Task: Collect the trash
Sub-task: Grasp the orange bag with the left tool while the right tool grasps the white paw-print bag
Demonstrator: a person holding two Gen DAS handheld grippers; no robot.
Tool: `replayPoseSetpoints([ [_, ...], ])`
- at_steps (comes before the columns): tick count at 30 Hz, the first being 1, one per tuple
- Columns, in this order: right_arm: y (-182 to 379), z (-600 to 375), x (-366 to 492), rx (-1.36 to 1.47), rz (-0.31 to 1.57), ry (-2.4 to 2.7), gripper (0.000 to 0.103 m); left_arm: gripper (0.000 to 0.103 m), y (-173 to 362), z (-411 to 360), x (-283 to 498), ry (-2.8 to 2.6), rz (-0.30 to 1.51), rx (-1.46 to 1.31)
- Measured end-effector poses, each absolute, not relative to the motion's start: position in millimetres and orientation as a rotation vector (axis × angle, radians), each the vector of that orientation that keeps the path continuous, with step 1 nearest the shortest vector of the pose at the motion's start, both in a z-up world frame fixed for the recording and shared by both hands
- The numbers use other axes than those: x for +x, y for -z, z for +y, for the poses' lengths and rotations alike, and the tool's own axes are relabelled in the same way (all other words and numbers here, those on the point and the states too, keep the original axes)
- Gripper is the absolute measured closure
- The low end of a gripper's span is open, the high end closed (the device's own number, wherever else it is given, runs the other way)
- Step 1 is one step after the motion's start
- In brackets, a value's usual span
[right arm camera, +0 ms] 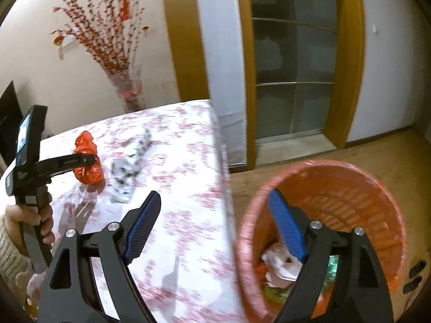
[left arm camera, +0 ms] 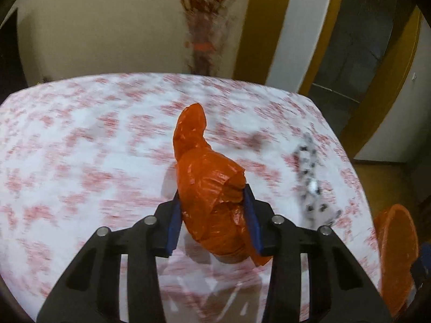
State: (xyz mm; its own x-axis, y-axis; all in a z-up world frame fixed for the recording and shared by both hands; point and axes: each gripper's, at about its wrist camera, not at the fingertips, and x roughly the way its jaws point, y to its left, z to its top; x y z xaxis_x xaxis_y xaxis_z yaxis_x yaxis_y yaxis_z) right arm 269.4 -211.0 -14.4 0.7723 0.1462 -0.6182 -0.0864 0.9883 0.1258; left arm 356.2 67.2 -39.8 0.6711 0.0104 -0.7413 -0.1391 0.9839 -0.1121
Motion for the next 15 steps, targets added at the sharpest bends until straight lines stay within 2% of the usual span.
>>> replayPoseSetpoints([
  [5, 22, -168, 300, 0.107, 0.711, -0.193, 0.021, 0.061, 27, 116, 333, -0.174, 0.780, -0.128],
  [9, 34, -132, 331, 0.131, 0.770, -0.234, 0.038, 0.061, 22, 146, 320, -0.222, 0.754, -0.101],
  [15, 43, -91, 363, 0.115, 0.806, -0.229, 0.044, 0.060, 19, 183, 309, -0.254, 0.745, -0.123],
])
